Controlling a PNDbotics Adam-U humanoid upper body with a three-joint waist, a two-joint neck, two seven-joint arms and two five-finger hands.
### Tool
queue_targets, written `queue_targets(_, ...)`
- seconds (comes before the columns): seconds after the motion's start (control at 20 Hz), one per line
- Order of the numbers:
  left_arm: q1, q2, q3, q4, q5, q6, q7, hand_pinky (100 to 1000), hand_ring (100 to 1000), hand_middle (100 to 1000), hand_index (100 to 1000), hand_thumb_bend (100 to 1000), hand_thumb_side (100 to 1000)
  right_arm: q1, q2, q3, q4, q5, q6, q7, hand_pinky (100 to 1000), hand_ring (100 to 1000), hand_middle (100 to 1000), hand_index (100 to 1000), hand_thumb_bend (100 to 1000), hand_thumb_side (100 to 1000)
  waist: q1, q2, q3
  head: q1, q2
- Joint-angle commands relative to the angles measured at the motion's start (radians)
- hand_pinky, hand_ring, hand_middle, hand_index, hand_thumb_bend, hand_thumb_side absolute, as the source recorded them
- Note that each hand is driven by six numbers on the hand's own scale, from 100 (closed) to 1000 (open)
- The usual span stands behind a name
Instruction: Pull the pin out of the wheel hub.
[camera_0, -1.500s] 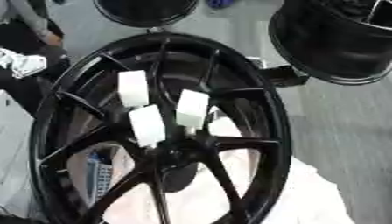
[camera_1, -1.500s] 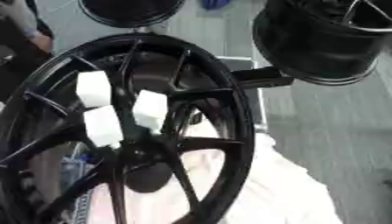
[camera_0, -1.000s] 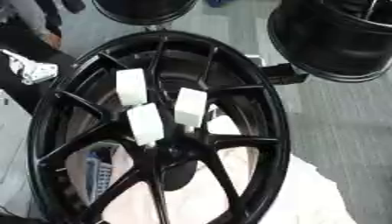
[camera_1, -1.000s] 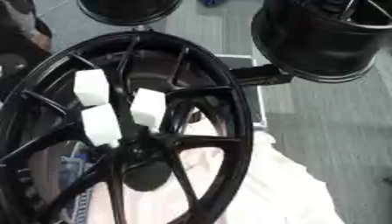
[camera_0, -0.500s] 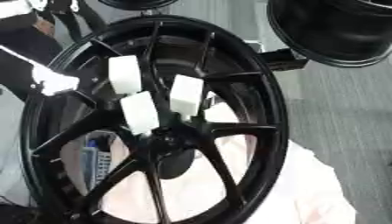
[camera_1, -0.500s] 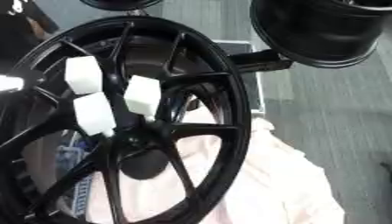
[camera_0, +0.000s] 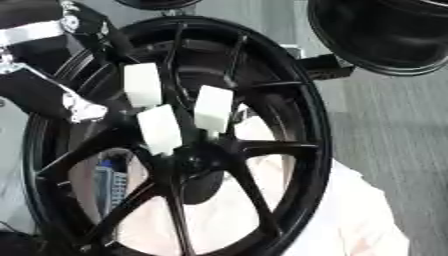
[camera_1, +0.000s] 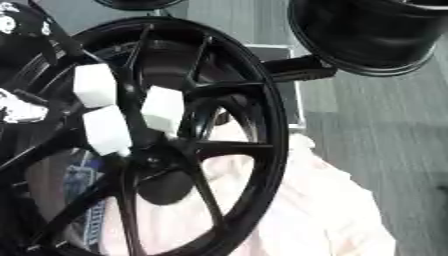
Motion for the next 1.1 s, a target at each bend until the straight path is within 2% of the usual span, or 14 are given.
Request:
queue_targets(0.05, -0.03, 0.006, -0.005, -0.01, -0.03, 0.043, 0.001, 789, 672, 723, 829, 496, 328, -0.003, -0.012, -0.004, -0.012, -0.007, 0.002, 0.001, 591, 625, 577, 657, 100, 468, 0.003, -0.014, -0.003, -0.002, -0.017)
queue_targets(0.5, -0.058, -0.02, -0.02, -0.01, -0.084, 0.102, -0.007, 796, 689, 737, 832, 492, 318, -0.008, -0.002, -0.004, -0.012, -0.016, 0.002, 0.0, 590, 624, 576, 656, 100, 465, 0.007, -0.005, -0.008, -0.001, -0.031)
queue_targets(1.1, -0.071, -0.04, -0.025, -0.01, -0.082, 0.133, -0.035, 771, 668, 703, 817, 490, 289, -0.023, 0.014, -0.003, -0.012, -0.028, 0.0, -0.008, 590, 624, 576, 655, 100, 460, 0.011, 0.021, -0.014, 0.012, -0.044)
